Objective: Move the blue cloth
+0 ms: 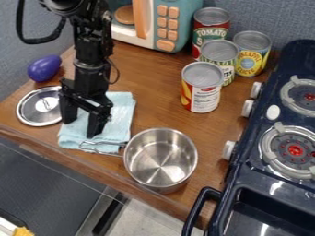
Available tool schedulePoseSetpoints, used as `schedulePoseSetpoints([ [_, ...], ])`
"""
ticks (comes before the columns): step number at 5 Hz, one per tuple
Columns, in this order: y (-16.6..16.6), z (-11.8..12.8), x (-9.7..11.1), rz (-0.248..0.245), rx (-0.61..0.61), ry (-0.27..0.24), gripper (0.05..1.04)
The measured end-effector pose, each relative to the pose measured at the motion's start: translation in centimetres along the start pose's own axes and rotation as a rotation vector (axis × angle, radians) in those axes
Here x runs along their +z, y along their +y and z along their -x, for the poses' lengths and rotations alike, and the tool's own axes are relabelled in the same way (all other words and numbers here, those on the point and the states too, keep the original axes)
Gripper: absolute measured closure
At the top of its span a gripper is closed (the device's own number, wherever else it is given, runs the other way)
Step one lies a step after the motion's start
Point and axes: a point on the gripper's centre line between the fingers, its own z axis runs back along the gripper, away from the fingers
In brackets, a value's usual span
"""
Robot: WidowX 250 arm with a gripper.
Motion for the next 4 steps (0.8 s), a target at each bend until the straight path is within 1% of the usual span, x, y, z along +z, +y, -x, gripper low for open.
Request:
schedulePoseSetpoints([
  [1,0.3,-1.0,0.3,0.007,0.002,-0.019,0.083],
  [2,1.4,-3.2,0.8,0.007,0.013,-0.008,0.084],
  [3,3.5,-7.1,2.2,-0.027,0.031,-0.075,0.084],
  [4,4.3,-9.6,3.4,-0.051,0.034,-0.123,0.084],
])
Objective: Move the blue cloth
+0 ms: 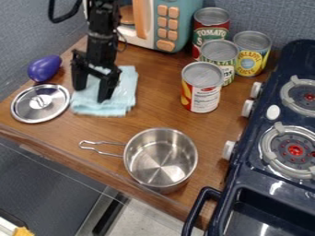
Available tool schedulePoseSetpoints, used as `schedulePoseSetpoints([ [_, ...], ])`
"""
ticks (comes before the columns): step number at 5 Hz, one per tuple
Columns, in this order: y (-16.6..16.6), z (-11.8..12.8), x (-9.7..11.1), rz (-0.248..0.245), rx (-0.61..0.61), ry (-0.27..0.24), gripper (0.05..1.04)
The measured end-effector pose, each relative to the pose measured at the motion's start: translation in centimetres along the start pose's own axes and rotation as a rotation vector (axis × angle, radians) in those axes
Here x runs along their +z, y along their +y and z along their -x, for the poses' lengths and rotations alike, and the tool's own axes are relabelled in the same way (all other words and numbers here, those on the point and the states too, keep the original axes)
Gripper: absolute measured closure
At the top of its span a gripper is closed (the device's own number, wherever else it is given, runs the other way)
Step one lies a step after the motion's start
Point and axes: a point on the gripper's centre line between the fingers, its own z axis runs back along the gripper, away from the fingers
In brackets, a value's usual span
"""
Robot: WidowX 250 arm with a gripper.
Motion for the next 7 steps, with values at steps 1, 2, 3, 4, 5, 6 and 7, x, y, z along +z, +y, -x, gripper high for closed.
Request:
schedulePoseSetpoints([
  [1,0.2,-1.1,0.3,-0.004,0.005,-0.023,0.084],
  [2,0.0,-1.4,0.4,0.013,0.014,-0.041,0.083],
  [3,-0.6,-1.4,0.5,0.040,-0.022,-0.104,0.082],
  [4,-1.1,0.9,-0.1,0.040,-0.018,-0.151,0.089],
  [5,-2.1,3.6,-0.5,0.030,-0.036,-0.131,0.086],
  [6,-2.5,4.7,-0.8,0.042,-0.037,-0.111,0.086],
  [7,-2.8,5.6,-1.0,0.050,-0.037,-0.094,0.085],
])
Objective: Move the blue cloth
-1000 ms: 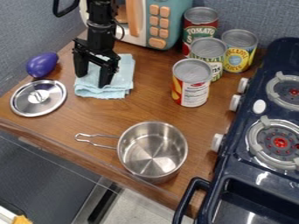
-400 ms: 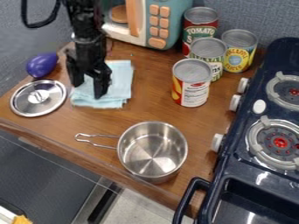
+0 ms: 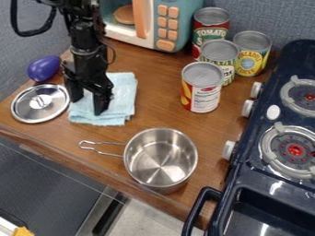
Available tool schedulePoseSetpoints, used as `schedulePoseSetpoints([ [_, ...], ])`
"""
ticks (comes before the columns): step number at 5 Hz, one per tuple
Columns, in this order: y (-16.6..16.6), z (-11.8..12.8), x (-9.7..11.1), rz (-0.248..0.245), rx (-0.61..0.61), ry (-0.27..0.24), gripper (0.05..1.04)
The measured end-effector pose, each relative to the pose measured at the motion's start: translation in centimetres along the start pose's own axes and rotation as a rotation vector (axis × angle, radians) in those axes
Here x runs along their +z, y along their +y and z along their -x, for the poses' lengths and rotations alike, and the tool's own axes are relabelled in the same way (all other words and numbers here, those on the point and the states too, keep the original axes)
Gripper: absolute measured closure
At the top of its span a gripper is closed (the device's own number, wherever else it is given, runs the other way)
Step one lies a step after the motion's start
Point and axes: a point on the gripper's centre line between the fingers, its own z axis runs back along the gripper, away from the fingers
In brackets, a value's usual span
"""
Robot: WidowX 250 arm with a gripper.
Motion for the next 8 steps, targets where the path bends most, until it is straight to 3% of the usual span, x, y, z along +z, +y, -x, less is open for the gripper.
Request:
schedulePoseSetpoints([
  [3,-2.4,6.5,-0.3,0.054,-0.010,0.108,0.085],
  [5,-0.3,2.6,-0.3,0.022,0.012,0.075,0.083],
  [6,1.8,-2.6,0.1,-0.020,-0.002,0.020,0.082],
  [8,2.3,-6.3,0.9,-0.009,-0.020,-0.048,0.083],
])
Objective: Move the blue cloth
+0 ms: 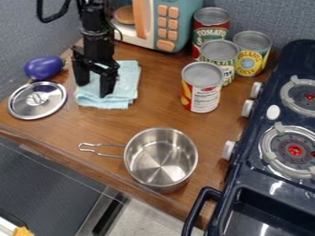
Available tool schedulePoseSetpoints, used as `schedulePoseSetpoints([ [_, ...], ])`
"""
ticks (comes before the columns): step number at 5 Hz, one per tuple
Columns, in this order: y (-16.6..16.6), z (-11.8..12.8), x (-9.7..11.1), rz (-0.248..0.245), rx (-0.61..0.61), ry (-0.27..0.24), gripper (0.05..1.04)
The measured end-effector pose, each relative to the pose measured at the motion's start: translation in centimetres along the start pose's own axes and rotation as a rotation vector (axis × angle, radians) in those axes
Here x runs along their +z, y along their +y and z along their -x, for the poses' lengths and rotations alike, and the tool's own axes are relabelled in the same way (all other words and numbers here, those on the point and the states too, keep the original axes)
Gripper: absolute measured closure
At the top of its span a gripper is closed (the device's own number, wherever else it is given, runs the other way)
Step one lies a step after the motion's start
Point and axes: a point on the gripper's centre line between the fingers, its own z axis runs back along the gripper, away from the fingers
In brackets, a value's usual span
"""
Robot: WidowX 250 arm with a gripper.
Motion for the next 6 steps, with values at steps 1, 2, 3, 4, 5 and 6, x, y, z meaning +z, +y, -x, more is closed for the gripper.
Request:
schedulePoseSetpoints([
  [1,-0.1,0.0,0.0,0.004,0.004,-0.002,0.082],
  [2,-0.3,0.6,0.0,0.000,0.009,0.001,0.083],
  [3,-0.9,1.4,0.6,-0.037,0.032,0.054,0.083],
  [4,-1.0,2.0,1.9,-0.037,0.070,0.143,0.083],
  [5,-1.0,2.4,2.3,-0.034,0.074,0.168,0.083],
  [6,-1.0,2.5,4.9,-0.051,0.088,0.092,0.083],
])
